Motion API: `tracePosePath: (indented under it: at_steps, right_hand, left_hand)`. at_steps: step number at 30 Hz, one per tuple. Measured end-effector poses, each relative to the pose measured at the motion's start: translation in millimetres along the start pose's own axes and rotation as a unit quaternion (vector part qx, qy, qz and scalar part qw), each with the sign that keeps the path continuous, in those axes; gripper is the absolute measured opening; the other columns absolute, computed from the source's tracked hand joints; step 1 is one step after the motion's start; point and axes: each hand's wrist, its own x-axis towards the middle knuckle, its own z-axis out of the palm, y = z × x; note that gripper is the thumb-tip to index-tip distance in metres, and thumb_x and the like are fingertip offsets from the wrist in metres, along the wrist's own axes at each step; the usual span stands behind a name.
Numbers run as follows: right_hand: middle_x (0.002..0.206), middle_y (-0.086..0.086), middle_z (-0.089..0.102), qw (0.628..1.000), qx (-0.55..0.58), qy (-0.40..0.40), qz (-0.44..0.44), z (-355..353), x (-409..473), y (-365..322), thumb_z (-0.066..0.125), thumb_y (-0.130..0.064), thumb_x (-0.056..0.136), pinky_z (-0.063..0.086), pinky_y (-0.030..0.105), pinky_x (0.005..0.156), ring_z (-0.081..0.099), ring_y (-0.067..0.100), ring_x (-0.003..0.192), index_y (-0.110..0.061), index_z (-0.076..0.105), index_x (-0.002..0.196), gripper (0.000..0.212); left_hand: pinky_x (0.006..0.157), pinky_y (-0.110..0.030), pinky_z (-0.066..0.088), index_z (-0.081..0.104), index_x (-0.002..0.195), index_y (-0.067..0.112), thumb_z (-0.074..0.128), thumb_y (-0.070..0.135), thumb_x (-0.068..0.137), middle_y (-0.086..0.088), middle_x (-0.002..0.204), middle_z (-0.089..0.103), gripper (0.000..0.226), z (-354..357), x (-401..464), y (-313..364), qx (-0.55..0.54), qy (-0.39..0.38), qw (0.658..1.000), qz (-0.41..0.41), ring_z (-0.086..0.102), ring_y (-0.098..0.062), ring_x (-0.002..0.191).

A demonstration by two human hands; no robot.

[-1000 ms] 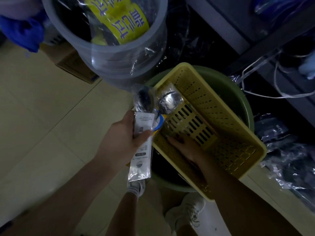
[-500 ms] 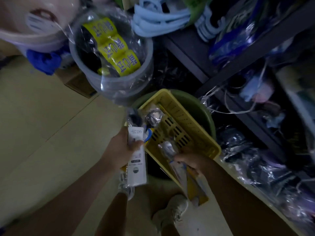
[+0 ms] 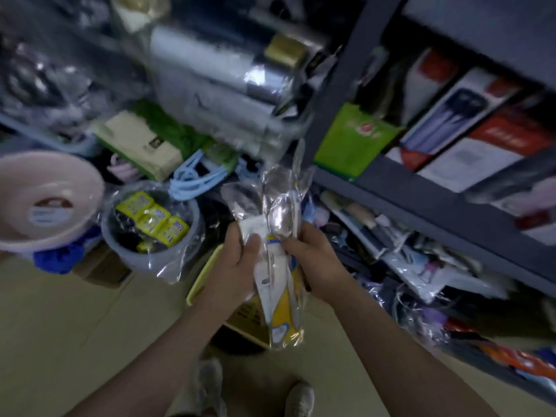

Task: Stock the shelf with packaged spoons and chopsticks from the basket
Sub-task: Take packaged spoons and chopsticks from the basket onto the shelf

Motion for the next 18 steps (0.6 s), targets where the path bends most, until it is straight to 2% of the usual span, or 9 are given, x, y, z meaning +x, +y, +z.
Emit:
tracePosePath:
  at_steps: [2, 5, 7, 9, 11, 12, 13, 16, 18]
  right_hand:
    - [0.095, 0.008, 0.070, 0.998, -0.006, 0.047, -0.028, -8.3, -15.6, -22.4, 0.059, -0.008, 0.086, 0.056, 0.029, 0.065, 0.069, 0.016, 0.080, -0.004, 0.059, 0.106, 0.020]
    - [0.093, 0.008, 0.069, 0.983, -0.099, 0.134, -0.082, -22.2, -44.4, -53.2, 0.066, -0.031, 0.073, 0.056, 0.039, 0.070, 0.068, 0.023, 0.084, -0.009, 0.058, 0.101, 0.036]
    - [0.094, 0.003, 0.064, 0.947, -0.221, 0.206, -0.112, -30.9, -69.6, -72.7, 0.063, -0.037, 0.080, 0.049, 0.034, 0.067, 0.063, 0.019, 0.084, -0.012, 0.052, 0.102, 0.035]
    - [0.119, 0.006, 0.057, 0.897, -0.345, 0.246, -0.128, -41.4, -90.6, -81.3, 0.049, -0.034, 0.092, 0.044, 0.034, 0.072, 0.059, 0.024, 0.104, -0.012, 0.042, 0.127, 0.042]
    - [0.145, 0.008, 0.035, 0.867, -0.415, 0.242, -0.127, -54.1, -105.4, -84.4, 0.041, -0.032, 0.096, 0.044, 0.036, 0.087, 0.048, 0.027, 0.124, -0.011, 0.015, 0.147, 0.061]
    - [0.149, 0.008, 0.027, 0.865, -0.416, 0.248, -0.133, -62.6, -109.4, -84.5, 0.041, -0.032, 0.096, 0.043, 0.036, 0.093, 0.044, 0.025, 0.128, -0.011, 0.006, 0.149, 0.066]
    - [0.148, 0.007, 0.028, 0.873, -0.391, 0.254, -0.144, -72.4, -114.4, -87.1, 0.044, -0.033, 0.094, 0.043, 0.035, 0.097, 0.042, 0.021, 0.128, -0.013, 0.006, 0.149, 0.070]
    - [0.125, 0.002, 0.051, 0.913, -0.251, 0.238, -0.217, -114.8, -126.1, -99.9, 0.062, -0.027, 0.084, 0.042, 0.014, 0.093, 0.047, -0.002, 0.111, -0.025, 0.037, 0.136, 0.058]
    - [0.113, -0.003, 0.059, 0.944, -0.144, 0.176, -0.238, -145.6, -135.1, -111.1, 0.063, -0.022, 0.083, 0.045, 0.013, 0.087, 0.055, 0.000, 0.104, -0.032, 0.049, 0.123, 0.043]
  left_hand:
    - [0.075, -0.021, 0.049, 0.047, 0.089, 0.050, 0.041, 0.028, 0.095, 0.021, 0.088, 0.061, 0.023, 11.8, -3.7, 35.7, -0.001, -0.046, 0.999, 0.023, 0.060, 0.011, 0.075]
    - [0.086, -0.034, 0.051, 0.046, 0.099, 0.048, 0.050, 0.031, 0.090, 0.014, 0.103, 0.062, 0.019, 35.7, -7.6, 72.8, -0.010, -0.099, 0.994, 0.051, 0.063, -0.007, 0.097]
    - [0.090, -0.037, 0.051, 0.048, 0.113, 0.038, 0.057, 0.035, 0.085, 0.007, 0.113, 0.063, 0.030, 55.9, -9.8, 87.8, -0.021, -0.127, 0.990, 0.060, 0.061, -0.013, 0.105]
    - [0.082, -0.033, 0.054, 0.050, 0.116, 0.034, 0.060, 0.036, 0.084, 0.003, 0.113, 0.065, 0.034, 77.5, -12.9, 99.9, -0.037, -0.158, 0.985, 0.055, 0.064, -0.014, 0.099]
    - [0.070, -0.020, 0.055, 0.052, 0.109, 0.035, 0.059, 0.030, 0.084, 0.007, 0.105, 0.067, 0.026, 98.4, -17.0, 114.8, -0.044, -0.181, 0.980, 0.065, 0.066, -0.011, 0.092]
    - [0.070, -0.017, 0.054, 0.052, 0.107, 0.036, 0.060, 0.028, 0.084, 0.010, 0.103, 0.067, 0.025, 108.8, -17.7, 121.4, -0.043, -0.188, 0.979, 0.073, 0.067, -0.008, 0.092]
    - [0.074, -0.017, 0.053, 0.052, 0.107, 0.034, 0.060, 0.026, 0.085, 0.010, 0.103, 0.067, 0.025, 118.8, -18.5, 128.7, -0.038, -0.190, 0.978, 0.083, 0.066, -0.006, 0.093]
    - [0.084, -0.027, 0.051, 0.052, 0.114, 0.024, 0.060, 0.021, 0.085, 0.003, 0.108, 0.067, 0.030, 149.7, -17.2, 149.9, -0.025, -0.195, 0.973, 0.118, 0.065, -0.011, 0.098]
    - [0.078, -0.021, 0.052, 0.050, 0.118, 0.022, 0.059, 0.019, 0.086, 0.005, 0.107, 0.066, 0.033, 172.8, -14.8, 163.6, -0.027, -0.204, 0.968, 0.144, 0.065, -0.006, 0.094]
